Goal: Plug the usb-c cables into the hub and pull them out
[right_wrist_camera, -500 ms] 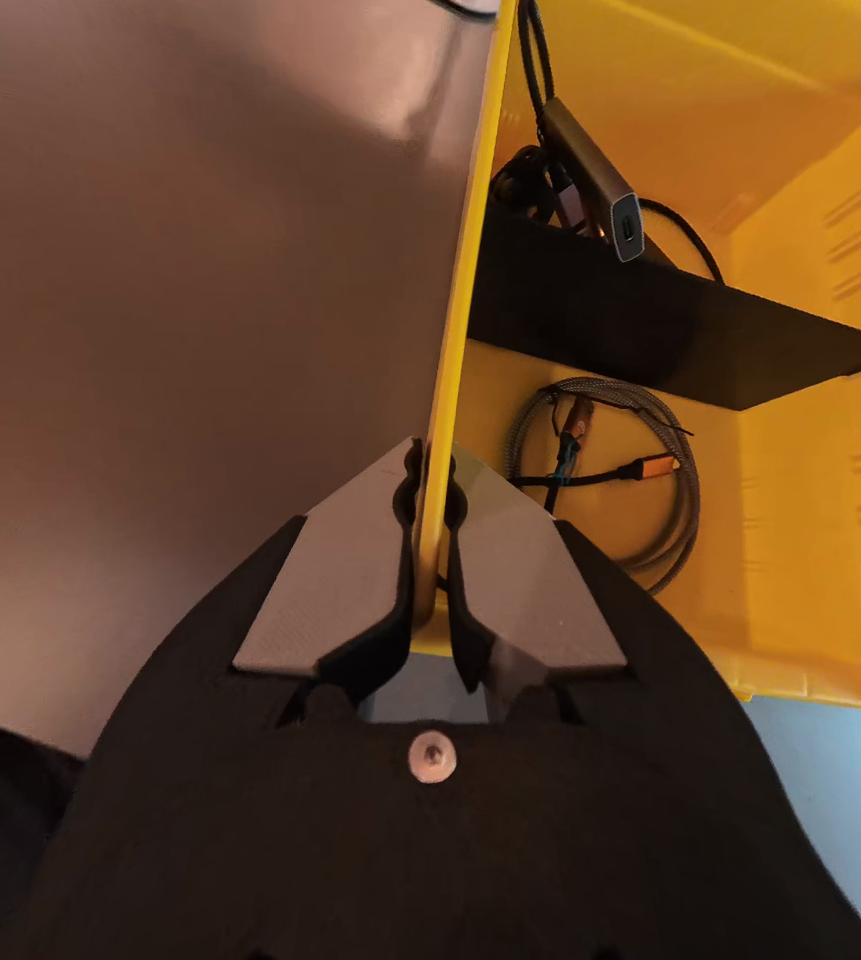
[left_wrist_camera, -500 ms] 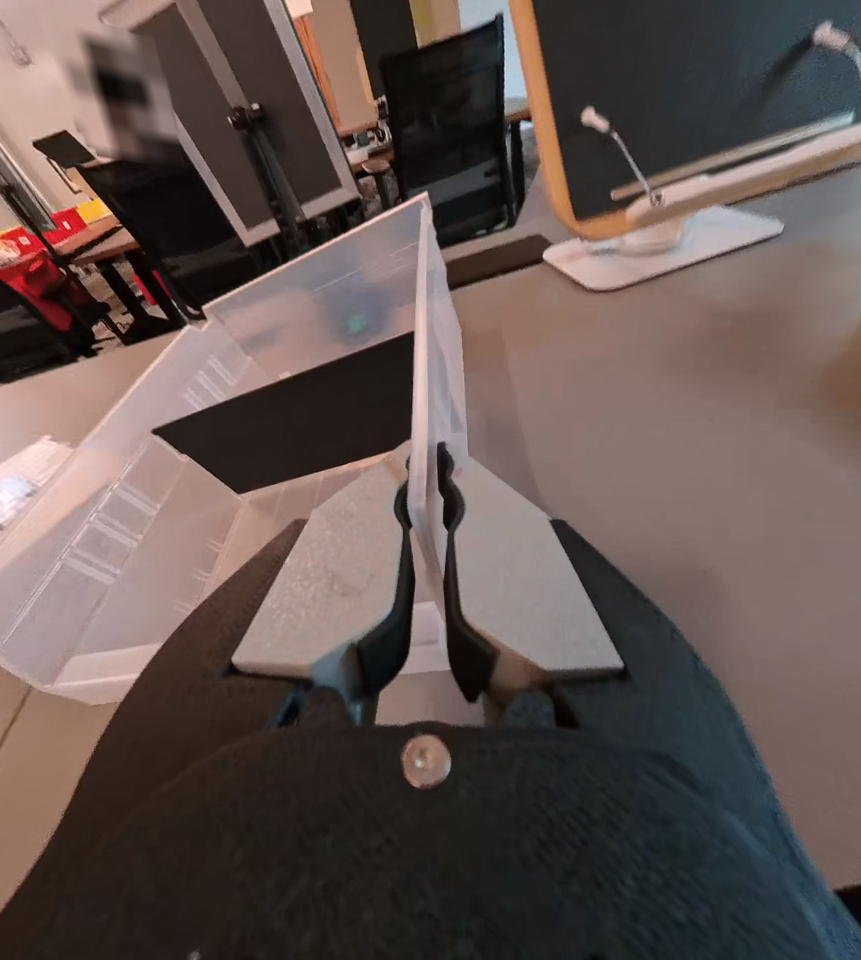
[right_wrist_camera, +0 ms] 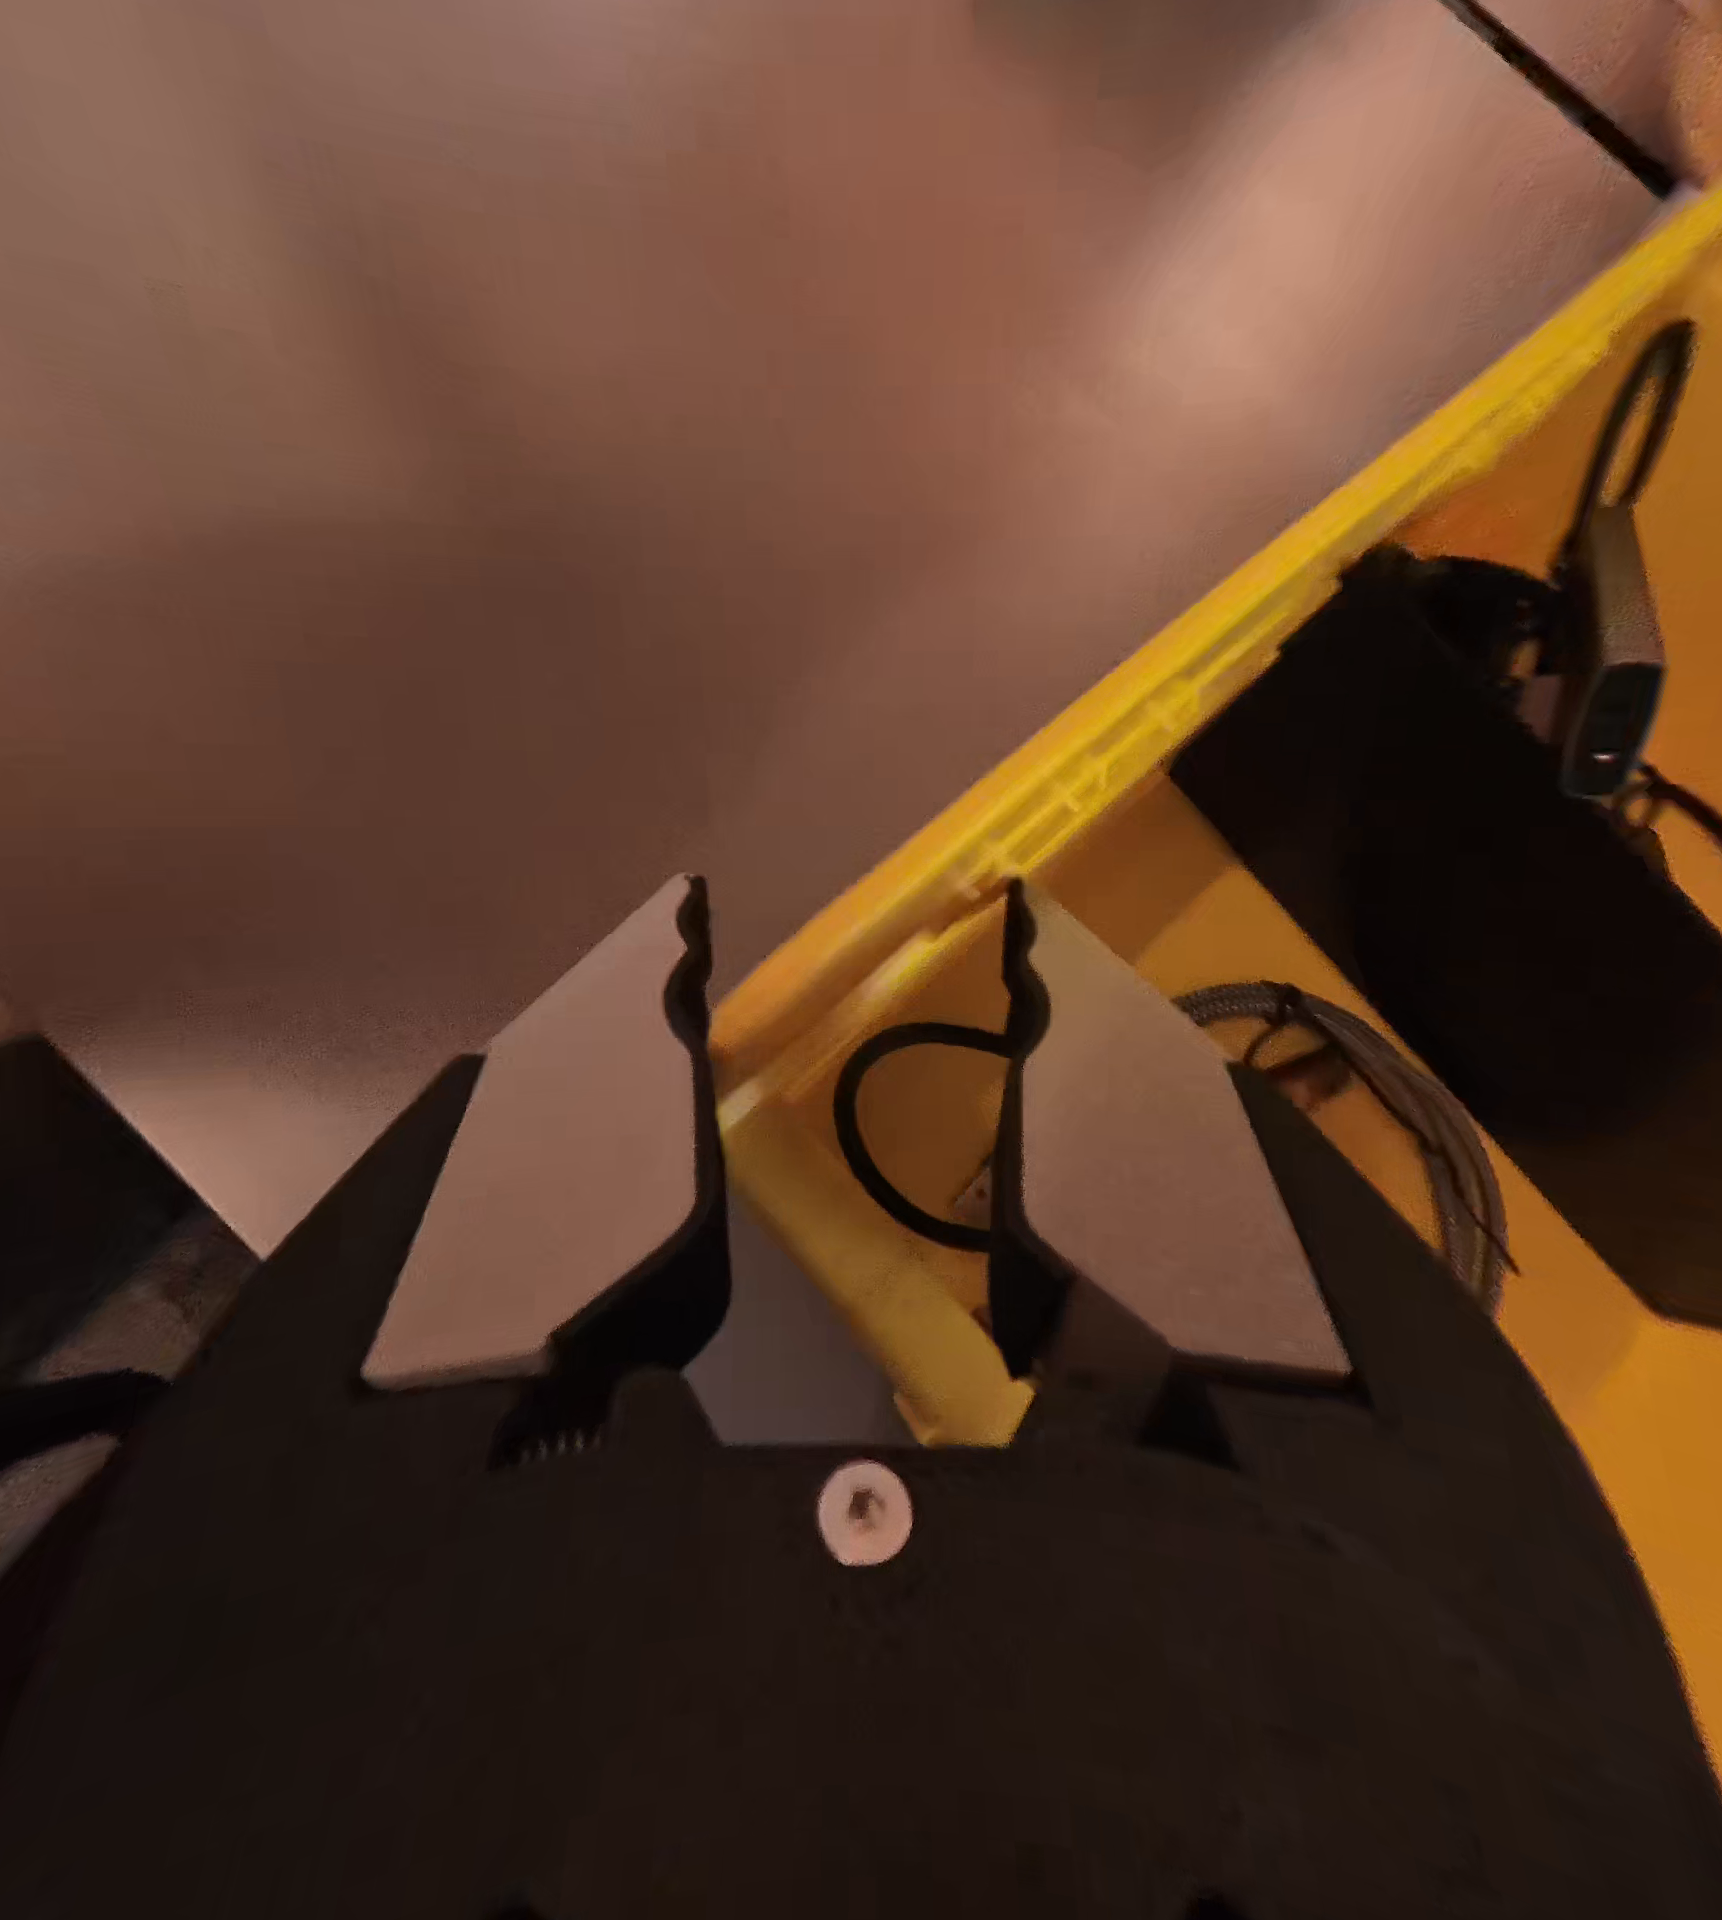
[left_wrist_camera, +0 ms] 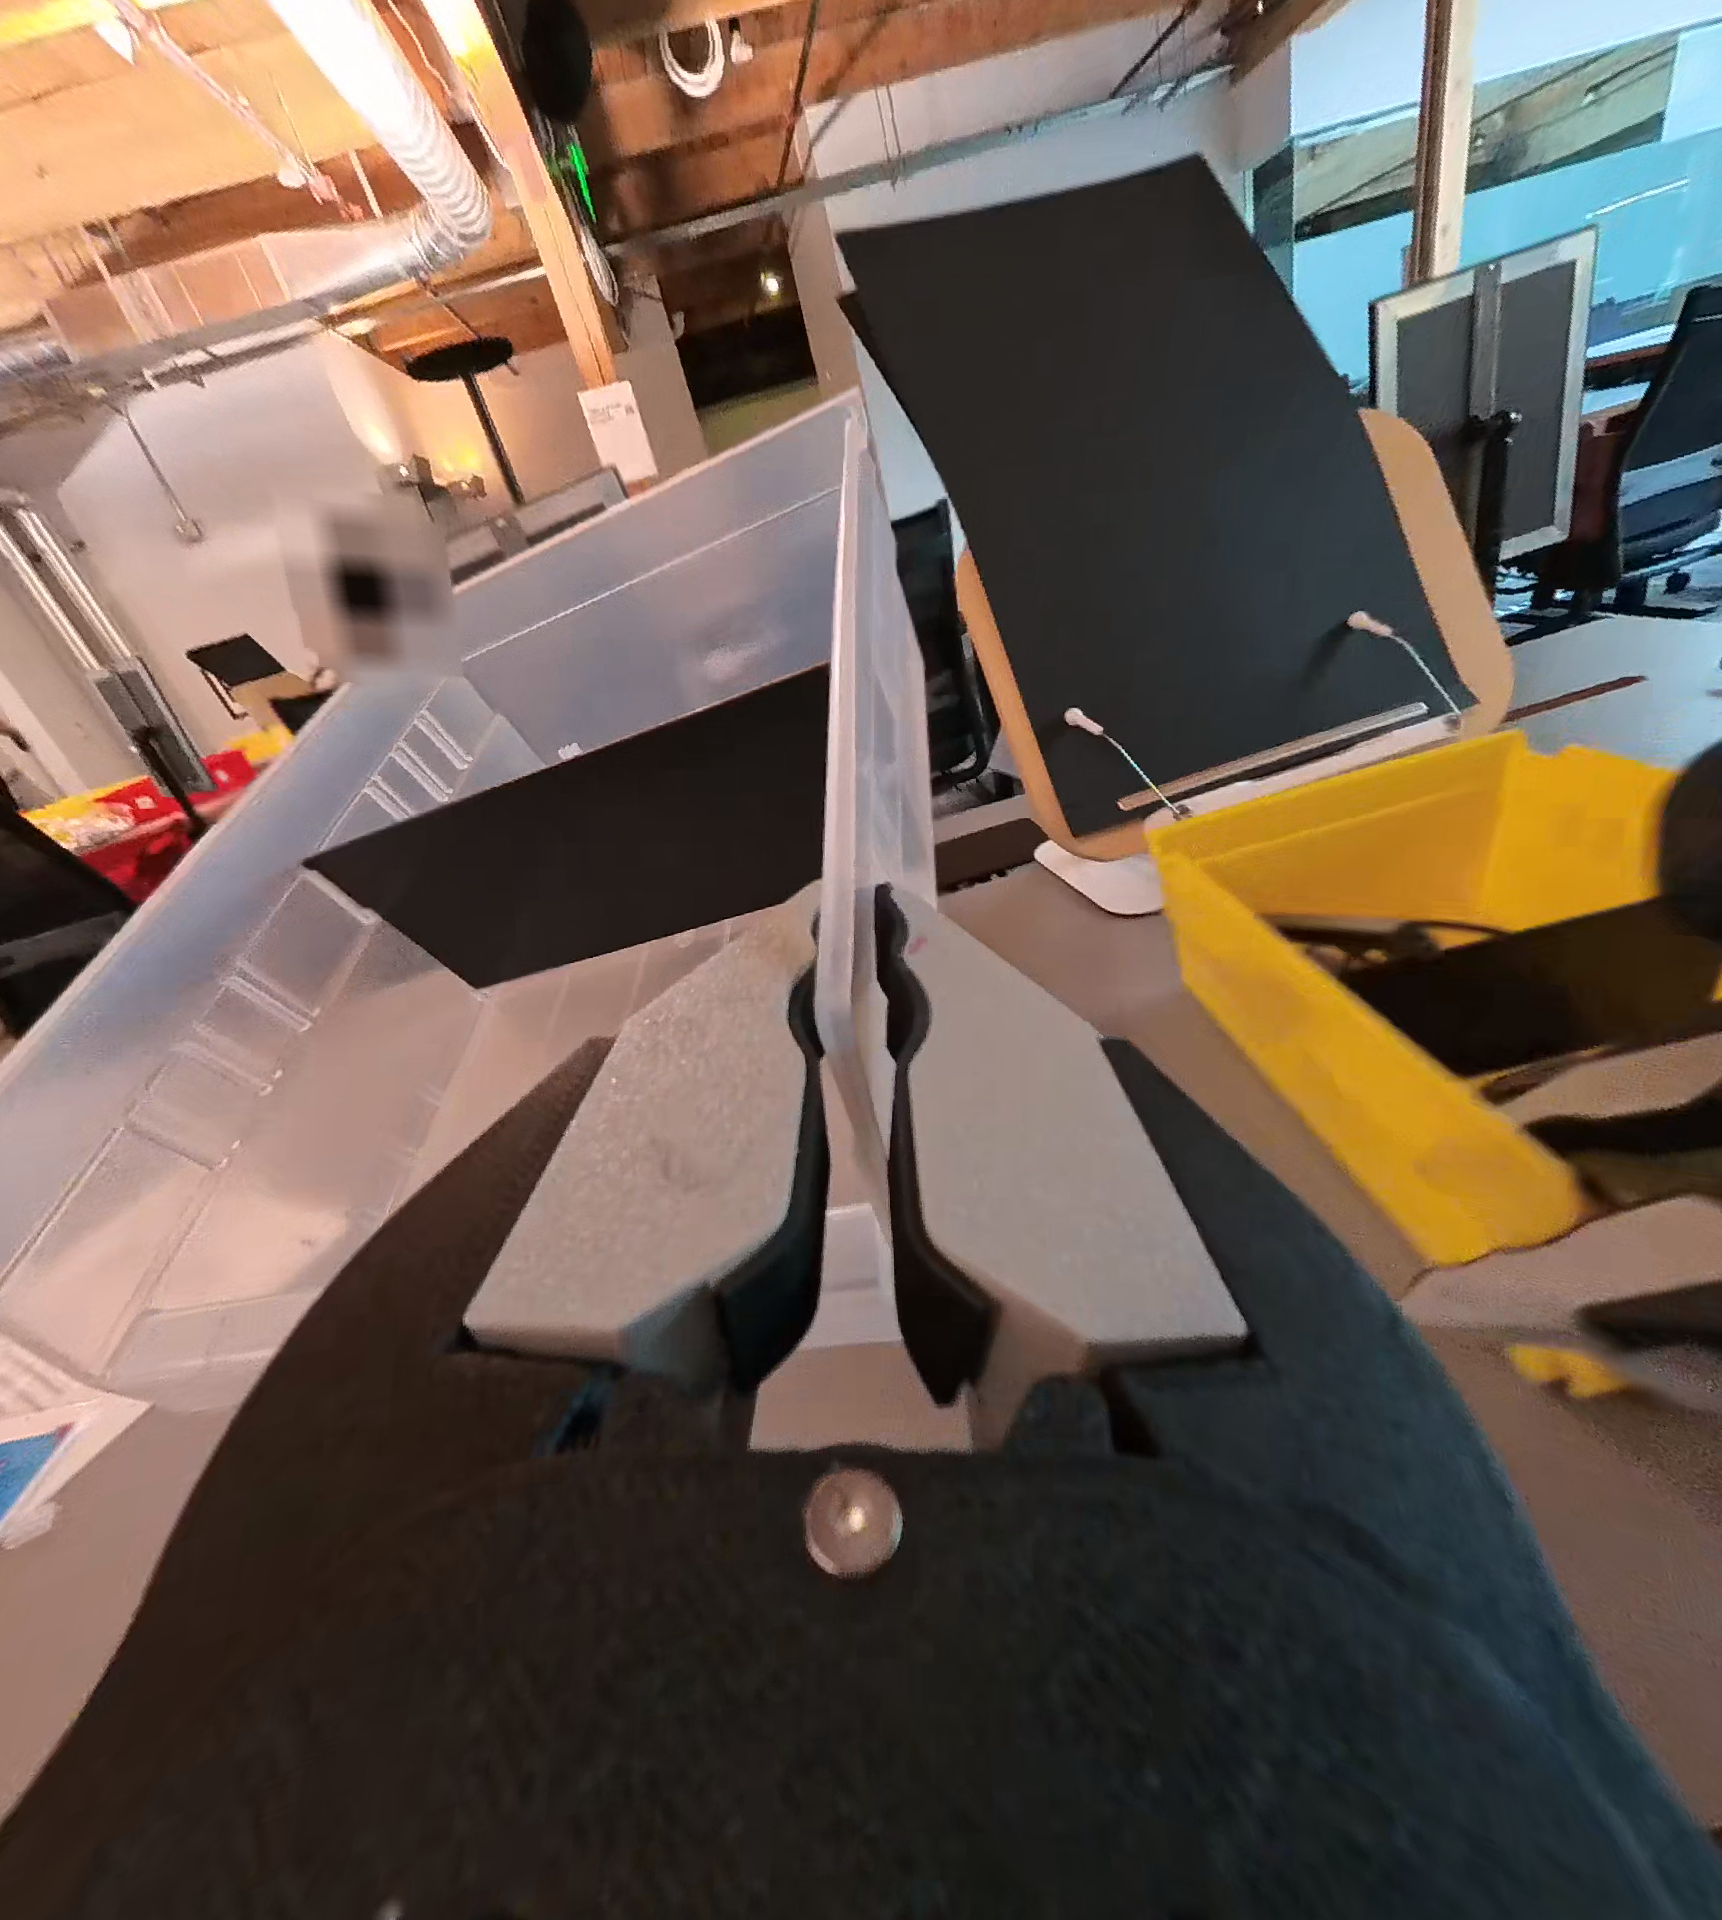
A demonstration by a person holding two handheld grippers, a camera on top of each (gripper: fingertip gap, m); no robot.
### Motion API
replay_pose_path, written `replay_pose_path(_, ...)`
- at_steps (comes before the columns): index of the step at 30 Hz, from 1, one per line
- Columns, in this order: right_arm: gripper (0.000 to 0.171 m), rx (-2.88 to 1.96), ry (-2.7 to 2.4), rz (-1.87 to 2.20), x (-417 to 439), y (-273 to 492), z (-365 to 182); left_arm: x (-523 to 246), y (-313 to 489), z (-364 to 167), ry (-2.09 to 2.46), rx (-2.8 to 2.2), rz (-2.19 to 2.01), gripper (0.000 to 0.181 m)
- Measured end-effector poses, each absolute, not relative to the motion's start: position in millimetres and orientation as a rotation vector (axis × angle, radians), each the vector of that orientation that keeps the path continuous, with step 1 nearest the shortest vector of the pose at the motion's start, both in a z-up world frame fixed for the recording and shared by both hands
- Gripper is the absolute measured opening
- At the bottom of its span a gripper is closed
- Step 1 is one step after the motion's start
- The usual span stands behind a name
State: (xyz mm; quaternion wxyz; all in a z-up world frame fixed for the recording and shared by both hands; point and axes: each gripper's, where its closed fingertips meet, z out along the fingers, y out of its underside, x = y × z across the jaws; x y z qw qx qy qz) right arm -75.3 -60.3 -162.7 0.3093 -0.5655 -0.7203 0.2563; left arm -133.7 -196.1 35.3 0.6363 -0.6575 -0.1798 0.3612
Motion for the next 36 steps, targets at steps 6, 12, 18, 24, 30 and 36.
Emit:
replay_pose_path(6, 0.066, -1.505, -1.883, 0.857, -117.4, -136.6, -126.6, -128.8, -208.5, 49.2, -0.401, -1.46, 0.907, 0.001)
replay_pose_path(12, 0.071, -1.279, -1.973, 1.117, -36.8, -115.1, -53.7, -73.7, -172.0, 69.5, -0.208, -1.41, 0.765, 0.001)
replay_pose_path(18, 0.06, -0.981, -2.109, 0.952, 92.2, 14.4, -51.0, 21.9, -84.2, 61.8, 0.122, -1.431, 0.572, 0.001)
replay_pose_path(24, 0.07, -1.343, -1.884, 0.731, 181.7, 166.2, -72.0, 105.3, 37.4, 15.6, 0.306, -1.521, 0.321, 0.002)
replay_pose_path(30, 0.068, -1.402, -1.693, 0.563, 215.5, 229.9, -48.4, 154.1, 154.9, -46.1, 0.313, -1.621, 0.195, 0.003)
replay_pose_path(36, 0.065, -1.369, -1.684, 0.731, 193.6, 212.3, -46.6, 173.0, 210.6, -123.8, 0.307, -1.807, 0.172, 0.003)
